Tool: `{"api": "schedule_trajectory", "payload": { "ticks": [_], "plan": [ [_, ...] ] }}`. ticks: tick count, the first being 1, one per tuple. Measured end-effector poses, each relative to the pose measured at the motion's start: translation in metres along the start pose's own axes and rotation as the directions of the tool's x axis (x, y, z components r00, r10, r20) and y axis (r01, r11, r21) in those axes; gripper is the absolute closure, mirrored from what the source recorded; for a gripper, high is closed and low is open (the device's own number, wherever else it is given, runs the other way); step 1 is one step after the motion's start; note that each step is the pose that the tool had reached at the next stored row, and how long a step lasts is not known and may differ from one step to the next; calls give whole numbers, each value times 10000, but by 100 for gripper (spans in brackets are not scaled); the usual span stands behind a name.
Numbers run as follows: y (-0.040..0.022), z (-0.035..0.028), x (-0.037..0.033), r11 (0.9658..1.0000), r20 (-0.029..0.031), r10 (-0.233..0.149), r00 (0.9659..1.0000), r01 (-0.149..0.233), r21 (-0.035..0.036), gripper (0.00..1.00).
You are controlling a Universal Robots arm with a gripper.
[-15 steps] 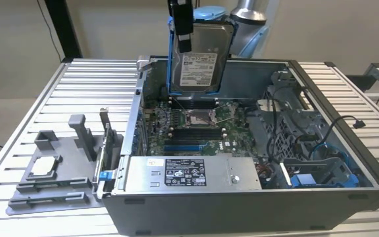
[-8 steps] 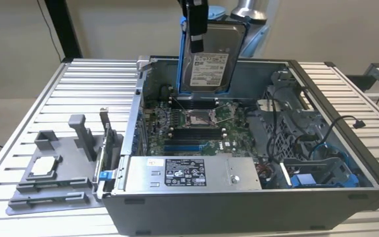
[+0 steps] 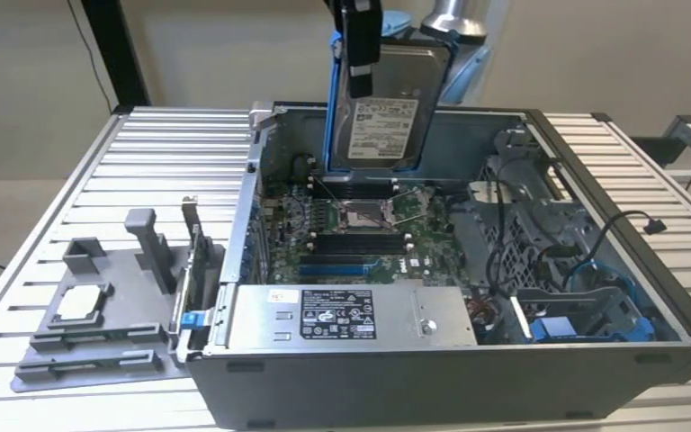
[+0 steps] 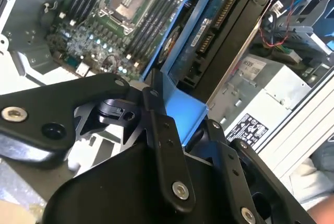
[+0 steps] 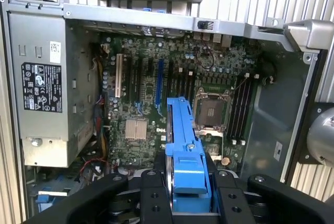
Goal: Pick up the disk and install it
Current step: 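Pick up the disk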
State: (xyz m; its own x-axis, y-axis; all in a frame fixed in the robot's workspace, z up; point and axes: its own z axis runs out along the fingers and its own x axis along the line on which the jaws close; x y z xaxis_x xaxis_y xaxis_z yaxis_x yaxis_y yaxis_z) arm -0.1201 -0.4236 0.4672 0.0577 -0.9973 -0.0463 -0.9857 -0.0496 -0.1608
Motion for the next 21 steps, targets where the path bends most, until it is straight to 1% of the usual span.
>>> {"api": "schedule_trajectory", "payload": {
  "ticks": [3, 6, 9, 11, 12, 15, 17, 19, 21],
  "plan": [
    [-4, -2, 56, 10000, 1, 2, 10000, -2, -25, 100],
    [-7, -8, 116, 10000, 2, 6, 10000, -6, -30, 100],
    [-13, -30, 169, 10000, 0, 10, 10000, -10, -31, 100],
    [-17, -66, 197, 10000, -1, 10, 10000, -10, -32, 100],
    [-20, -95, 215, 10000, -1, 10, 10000, -10, -32, 100],
    [-42, -230, 279, 10000, -1, 10, 10000, -10, -32, 100],
    [-56, -288, 317, 10000, 0, 10, 10000, -10, -31, 100],
    [-66, -307, 347, 10000, 0, 10, 10000, -10, -31, 100],
    [-78, -317, 362, 10000, -2, 13, 10000, -13, -27, 100]
  ]
}}
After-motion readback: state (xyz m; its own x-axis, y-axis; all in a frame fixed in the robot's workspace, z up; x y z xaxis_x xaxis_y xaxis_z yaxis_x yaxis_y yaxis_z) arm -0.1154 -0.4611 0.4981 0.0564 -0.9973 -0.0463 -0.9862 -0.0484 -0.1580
